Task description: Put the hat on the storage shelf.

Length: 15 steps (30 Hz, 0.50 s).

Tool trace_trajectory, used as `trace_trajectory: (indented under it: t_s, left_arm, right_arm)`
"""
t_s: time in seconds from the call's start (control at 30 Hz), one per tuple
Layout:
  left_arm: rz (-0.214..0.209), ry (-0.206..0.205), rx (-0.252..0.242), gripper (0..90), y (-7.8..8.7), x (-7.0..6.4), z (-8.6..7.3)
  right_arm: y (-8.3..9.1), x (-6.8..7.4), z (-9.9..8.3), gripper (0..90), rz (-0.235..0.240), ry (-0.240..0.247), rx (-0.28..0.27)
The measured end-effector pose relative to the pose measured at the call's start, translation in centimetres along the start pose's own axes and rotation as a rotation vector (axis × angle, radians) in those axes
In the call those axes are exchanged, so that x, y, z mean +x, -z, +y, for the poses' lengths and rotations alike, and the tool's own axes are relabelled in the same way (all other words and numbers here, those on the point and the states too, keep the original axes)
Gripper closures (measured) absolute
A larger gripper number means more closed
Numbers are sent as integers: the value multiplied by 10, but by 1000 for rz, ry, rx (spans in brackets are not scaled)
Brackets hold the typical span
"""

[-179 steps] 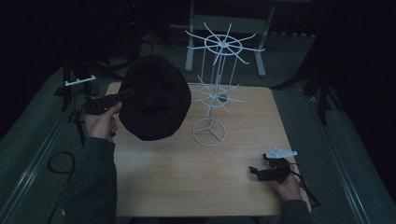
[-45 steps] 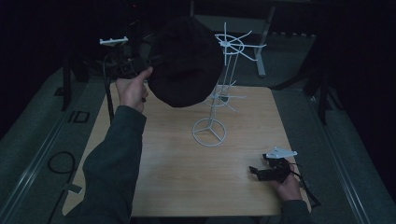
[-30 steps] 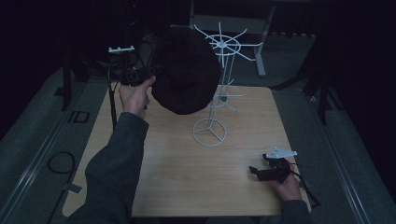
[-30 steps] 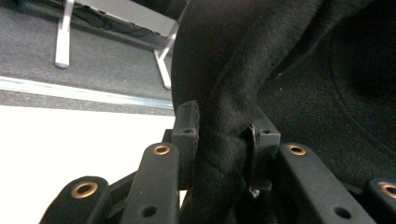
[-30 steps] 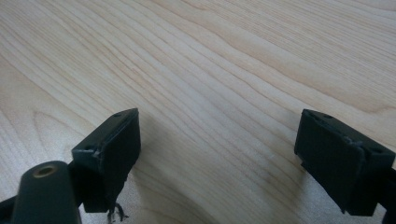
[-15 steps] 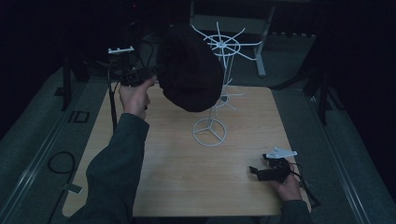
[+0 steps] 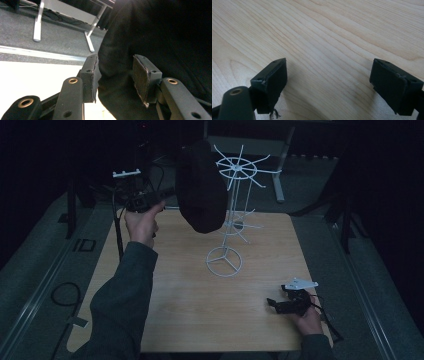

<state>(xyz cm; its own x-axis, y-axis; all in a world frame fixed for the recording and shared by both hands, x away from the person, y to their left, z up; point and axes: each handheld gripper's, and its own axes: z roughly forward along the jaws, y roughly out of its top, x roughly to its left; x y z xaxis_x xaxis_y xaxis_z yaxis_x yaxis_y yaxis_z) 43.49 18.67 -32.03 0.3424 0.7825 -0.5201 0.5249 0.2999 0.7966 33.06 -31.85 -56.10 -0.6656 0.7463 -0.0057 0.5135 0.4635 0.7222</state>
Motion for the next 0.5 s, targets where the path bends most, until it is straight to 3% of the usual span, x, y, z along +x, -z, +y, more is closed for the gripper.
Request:
trace_trajectory:
  t_s: [0.5]
  left_arm:
    - [48, -61, 7, 552, 10, -3, -1]
  right_arm:
    - [0, 0, 0, 143, 1, 1, 0]
